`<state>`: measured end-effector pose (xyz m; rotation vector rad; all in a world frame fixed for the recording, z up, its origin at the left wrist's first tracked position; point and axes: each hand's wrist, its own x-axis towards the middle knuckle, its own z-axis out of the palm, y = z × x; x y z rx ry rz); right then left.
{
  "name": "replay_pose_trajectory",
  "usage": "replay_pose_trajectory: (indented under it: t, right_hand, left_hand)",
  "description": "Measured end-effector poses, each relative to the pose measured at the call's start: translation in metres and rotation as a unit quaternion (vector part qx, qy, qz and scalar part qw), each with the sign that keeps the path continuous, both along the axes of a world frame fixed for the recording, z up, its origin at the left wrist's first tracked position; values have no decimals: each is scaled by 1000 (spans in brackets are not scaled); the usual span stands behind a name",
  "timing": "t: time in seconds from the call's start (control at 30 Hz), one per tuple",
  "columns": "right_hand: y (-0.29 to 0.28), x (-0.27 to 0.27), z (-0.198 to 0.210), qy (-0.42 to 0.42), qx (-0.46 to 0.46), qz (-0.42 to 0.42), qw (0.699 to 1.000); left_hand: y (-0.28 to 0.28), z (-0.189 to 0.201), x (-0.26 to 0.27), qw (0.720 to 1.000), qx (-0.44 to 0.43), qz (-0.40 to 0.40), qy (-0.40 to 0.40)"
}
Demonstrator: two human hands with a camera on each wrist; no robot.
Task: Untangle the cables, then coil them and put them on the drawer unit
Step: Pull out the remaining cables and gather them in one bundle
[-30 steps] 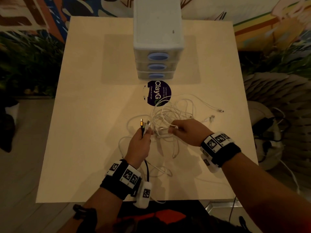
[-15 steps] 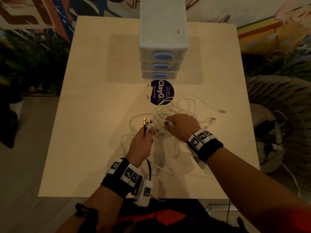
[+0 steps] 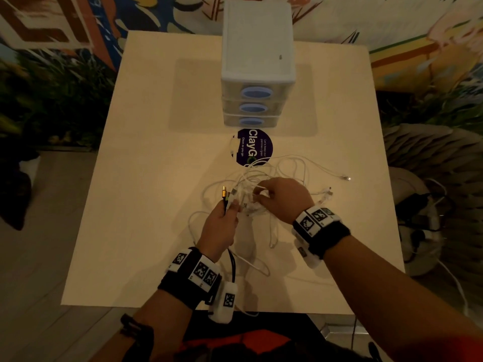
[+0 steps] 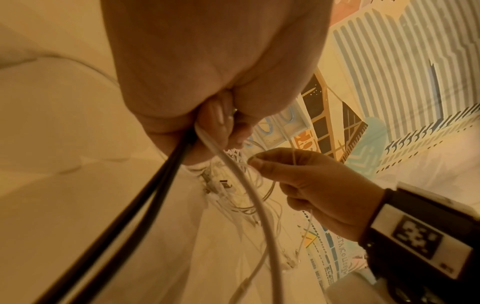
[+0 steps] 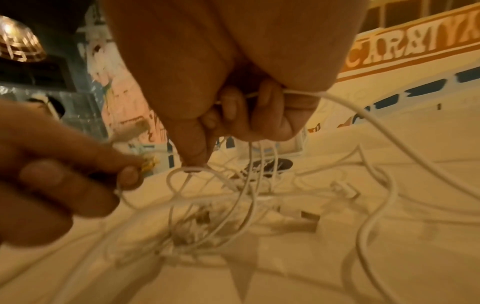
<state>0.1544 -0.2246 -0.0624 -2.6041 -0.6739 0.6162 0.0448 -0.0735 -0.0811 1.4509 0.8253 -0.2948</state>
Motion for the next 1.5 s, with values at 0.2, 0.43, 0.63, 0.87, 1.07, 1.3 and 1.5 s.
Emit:
replay_pose_trajectory:
  t: [0.2,0.43,0.63,0.87,1.07,1.3,1.5]
  right_hand:
    - [-27,6,24,13,101,-6,995]
    - [-47,8,22,108,251,-54,961]
    - [-40,10,27,258,322,-124,903]
    - [-35,10,28,89,216,1,972]
    - [-34,2,21,45,106,173,978]
    - [-43,3,25,121,165,39,978]
    - [-20,9,39,168,164,-61,970]
  left_hand:
    - [3,-8,-1,999,12,33,1]
    - [3,-6,3,998,5,56,22]
    - [4,0,2,991,86,102,-2]
    - [-4,19,0,992,-61,82,-70]
    - [-8,30,12,992,-106,38,-53]
    - [-11,37,12,994,-81,12,-74]
    - [-17,40,3,969,-29,-194,-151]
